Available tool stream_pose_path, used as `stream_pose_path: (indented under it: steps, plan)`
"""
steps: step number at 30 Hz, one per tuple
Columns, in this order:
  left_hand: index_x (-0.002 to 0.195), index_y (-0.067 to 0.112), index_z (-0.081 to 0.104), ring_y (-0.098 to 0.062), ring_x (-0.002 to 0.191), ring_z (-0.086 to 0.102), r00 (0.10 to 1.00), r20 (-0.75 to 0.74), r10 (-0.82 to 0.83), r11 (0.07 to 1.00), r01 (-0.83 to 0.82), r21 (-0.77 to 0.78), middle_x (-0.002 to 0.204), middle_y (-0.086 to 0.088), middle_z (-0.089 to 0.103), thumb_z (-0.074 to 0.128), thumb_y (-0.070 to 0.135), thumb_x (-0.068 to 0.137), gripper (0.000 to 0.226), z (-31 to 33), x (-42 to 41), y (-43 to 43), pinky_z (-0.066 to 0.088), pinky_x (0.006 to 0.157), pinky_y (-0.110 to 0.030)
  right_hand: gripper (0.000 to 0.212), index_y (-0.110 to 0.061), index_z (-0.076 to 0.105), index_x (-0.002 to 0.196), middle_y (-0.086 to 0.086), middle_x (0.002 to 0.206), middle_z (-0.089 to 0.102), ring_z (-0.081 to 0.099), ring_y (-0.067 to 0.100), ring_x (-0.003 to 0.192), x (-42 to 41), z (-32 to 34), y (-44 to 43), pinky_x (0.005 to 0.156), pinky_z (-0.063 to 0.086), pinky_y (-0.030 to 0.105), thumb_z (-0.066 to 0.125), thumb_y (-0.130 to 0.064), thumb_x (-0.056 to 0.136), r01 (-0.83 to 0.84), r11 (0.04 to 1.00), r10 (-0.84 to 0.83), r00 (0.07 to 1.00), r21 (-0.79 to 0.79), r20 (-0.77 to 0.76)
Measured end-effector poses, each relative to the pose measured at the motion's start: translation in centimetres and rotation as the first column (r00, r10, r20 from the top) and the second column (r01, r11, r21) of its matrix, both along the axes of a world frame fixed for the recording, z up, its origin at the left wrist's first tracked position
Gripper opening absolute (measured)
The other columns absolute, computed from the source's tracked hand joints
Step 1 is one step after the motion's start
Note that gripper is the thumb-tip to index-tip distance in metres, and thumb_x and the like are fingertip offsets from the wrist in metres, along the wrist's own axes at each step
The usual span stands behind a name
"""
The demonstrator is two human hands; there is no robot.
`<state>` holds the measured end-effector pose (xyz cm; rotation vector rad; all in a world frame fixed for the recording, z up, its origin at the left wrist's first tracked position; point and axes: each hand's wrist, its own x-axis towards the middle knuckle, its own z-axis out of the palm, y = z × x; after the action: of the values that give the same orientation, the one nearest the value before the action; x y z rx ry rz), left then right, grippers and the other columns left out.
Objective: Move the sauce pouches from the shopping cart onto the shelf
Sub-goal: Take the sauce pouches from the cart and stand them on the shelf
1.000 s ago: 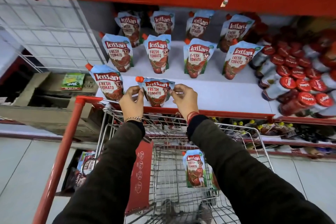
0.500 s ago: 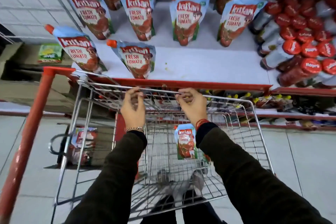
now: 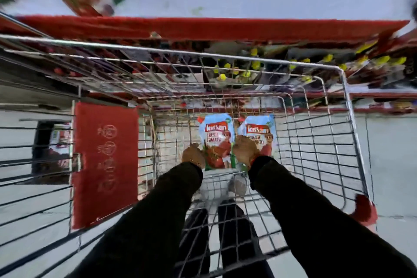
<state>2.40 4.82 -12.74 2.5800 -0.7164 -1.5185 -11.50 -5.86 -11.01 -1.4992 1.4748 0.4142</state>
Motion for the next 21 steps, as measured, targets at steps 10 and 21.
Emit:
stream_pose_path:
  steps: [10, 21]
  plan:
    - [0.106, -0.002, 0.072, -0.036, 0.106, 0.067, 0.886, -0.064, 0.459, 0.866, -0.462, -0.189, 0.112, -0.023, 0.072, 0.055, 0.018, 0.096, 0.028, 0.1, -0.4, -0.1, 0.054, 0.096, -0.038, 0.033, -0.004, 0.061, 0.127, 0.012, 0.128, 0.067, 0.064, 0.027, 0.117, 0.7, 0.4, 1.6, 0.094, 0.045, 0.025, 0.06, -0.012, 0.095, 0.227, 0.972, -0.223, 0.972, -0.067, 0.068]
    - [0.103, 0.002, 0.069, -0.029, 0.098, 0.067, 0.855, -0.048, 0.517, 0.72, -0.465, -0.515, 0.11, -0.015, 0.073, 0.06, 0.016, 0.094, 0.019, 12.7, 0.3, 1.4, 0.048, 0.08, -0.02, 0.017, -0.007, 0.067, 0.11, 0.005, 0.101, 0.068, 0.058, 0.015, 0.09, 1.0, 13.0, 1.8, 0.076, 0.048, 0.011, 0.061, -0.013, 0.095, 0.3, 0.925, -0.219, 0.922, -0.234, 0.319]
